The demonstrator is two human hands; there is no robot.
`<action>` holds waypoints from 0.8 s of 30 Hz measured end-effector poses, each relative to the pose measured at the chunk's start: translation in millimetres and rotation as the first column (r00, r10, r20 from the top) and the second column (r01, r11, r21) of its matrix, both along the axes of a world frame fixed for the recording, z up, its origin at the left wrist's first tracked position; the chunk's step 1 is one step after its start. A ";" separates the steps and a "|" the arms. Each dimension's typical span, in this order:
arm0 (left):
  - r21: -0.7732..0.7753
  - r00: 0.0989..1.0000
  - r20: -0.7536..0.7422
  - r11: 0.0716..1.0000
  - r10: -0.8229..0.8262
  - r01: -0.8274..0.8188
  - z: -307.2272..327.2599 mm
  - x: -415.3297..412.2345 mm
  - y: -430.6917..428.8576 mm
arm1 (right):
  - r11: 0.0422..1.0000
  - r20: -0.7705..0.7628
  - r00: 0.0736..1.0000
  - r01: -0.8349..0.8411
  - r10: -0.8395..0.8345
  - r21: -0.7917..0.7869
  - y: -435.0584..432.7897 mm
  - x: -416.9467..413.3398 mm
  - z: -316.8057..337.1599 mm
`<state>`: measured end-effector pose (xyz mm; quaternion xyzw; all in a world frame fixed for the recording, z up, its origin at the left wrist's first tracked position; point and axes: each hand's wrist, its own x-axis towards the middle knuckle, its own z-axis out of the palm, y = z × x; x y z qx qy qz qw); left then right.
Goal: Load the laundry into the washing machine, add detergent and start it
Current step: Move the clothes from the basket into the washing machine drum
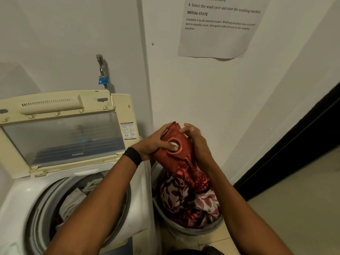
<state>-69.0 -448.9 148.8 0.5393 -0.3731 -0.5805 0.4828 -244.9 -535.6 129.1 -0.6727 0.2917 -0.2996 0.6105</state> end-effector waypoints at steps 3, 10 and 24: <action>-0.059 0.999 -0.018 0.997 0.040 -0.041 13.6 -3.8 -5.4 | 0.955 0.079 0.997 -0.015 -0.008 0.295 3.7 -1.1 7.4; -0.264 0.905 -0.262 0.877 0.335 -0.402 78.3 -5.2 -31.3 | 0.794 -0.173 0.946 -0.122 0.275 0.595 23.2 -17.0 -7.7; -0.522 0.314 0.756 0.818 0.575 -0.242 33.7 -26.4 -14.1 | 0.972 -0.163 0.984 0.033 -0.073 -0.234 -6.8 -22.4 29.3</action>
